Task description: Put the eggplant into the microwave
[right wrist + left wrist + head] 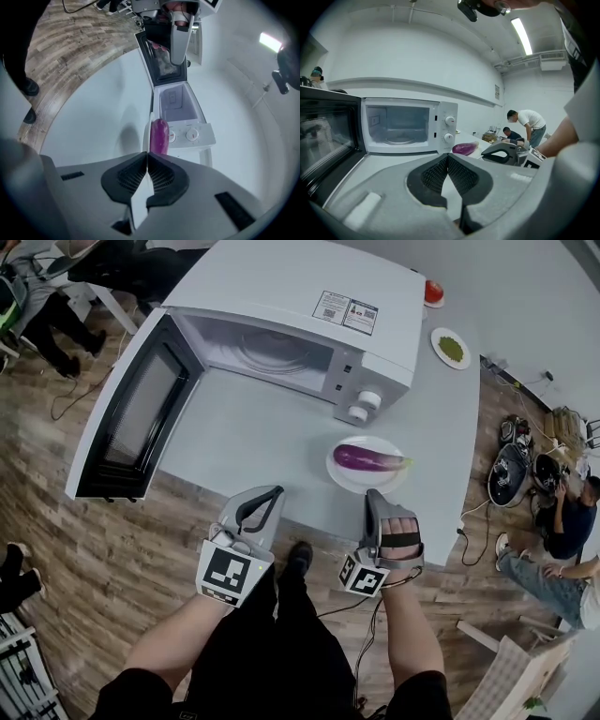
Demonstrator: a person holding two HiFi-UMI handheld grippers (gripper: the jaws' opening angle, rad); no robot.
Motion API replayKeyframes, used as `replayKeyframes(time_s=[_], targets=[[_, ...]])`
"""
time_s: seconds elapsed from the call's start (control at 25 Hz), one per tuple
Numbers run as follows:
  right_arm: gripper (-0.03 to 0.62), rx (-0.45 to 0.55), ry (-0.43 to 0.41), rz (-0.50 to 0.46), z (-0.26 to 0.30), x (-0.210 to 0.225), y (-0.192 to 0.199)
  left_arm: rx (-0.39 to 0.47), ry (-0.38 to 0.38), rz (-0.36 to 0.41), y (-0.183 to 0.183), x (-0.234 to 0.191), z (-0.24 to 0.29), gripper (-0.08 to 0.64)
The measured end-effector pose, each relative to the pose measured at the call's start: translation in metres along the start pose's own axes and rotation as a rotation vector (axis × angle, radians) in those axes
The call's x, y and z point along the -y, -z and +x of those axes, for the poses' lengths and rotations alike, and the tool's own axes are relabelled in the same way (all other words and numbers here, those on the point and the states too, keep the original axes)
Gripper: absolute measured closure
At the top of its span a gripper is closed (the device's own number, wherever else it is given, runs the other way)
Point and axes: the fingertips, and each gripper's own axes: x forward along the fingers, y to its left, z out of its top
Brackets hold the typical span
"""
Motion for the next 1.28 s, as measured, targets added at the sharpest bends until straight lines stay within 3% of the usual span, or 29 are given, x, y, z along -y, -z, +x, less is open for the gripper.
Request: replayKeyframes(time_s=[0.8, 1.28], targets=[[0.572, 0.16, 0.109, -0.051, 0.025, 0.075, -0.143, 0.076, -0.098, -0.008, -0.022, -0.103, -0.072, 0.552], [0.571, 0.242, 0.123, -0.049, 0.095, 0.097, -0.197, 0.074, -0.186, -0.024, -0.027, -0.151, -0.072, 0.552]])
